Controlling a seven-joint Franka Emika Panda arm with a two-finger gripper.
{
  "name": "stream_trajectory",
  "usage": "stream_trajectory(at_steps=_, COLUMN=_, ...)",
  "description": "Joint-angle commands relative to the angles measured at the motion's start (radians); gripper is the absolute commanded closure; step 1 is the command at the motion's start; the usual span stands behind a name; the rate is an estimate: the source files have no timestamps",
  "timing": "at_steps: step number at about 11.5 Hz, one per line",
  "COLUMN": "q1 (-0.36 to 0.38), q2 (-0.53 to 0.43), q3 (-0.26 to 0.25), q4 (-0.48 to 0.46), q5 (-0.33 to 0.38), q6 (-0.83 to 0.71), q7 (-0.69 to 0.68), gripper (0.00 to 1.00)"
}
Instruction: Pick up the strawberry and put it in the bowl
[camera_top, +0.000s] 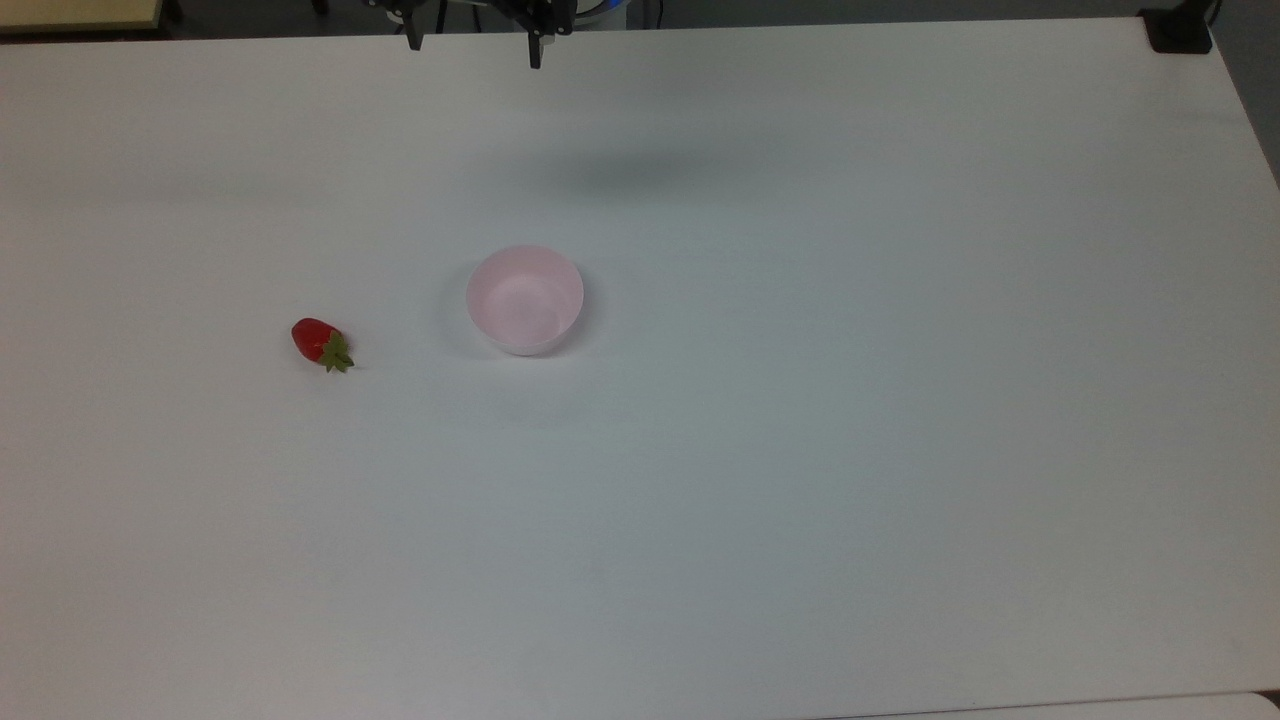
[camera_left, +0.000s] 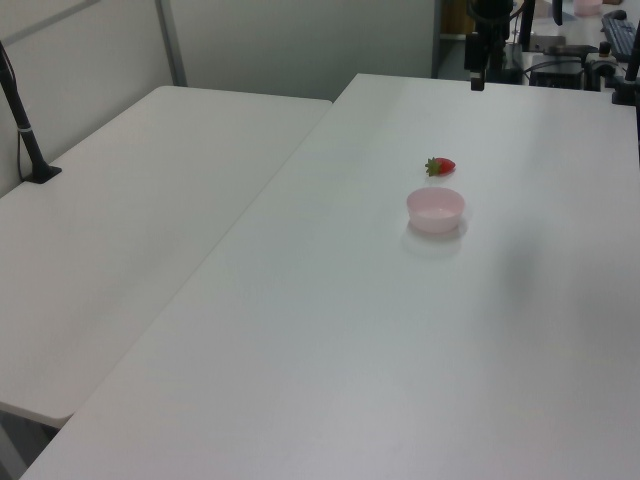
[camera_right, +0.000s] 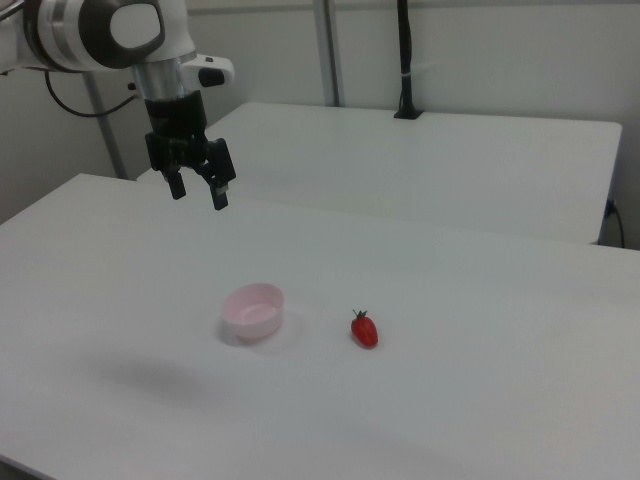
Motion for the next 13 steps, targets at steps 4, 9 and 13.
stream_trajectory(at_steps=4, q1=0.01, q2=-0.006, q3=-0.017, q4=-0.005, q5=-0.002, q6=0.011, q7=-0.017, gripper=0.0)
stream_trajectory(at_steps=9, q1=0.001, q2=0.024, q3=-0.017, q4=-0.002, q5=-0.002, q6=0.029, q7=-0.08, gripper=0.0)
stream_trajectory(at_steps=13, q1=-0.086, q2=0.095, q3=-0.019, q4=-0.001, q5=-0.003, q6=0.149, q7=-0.224, gripper=0.0)
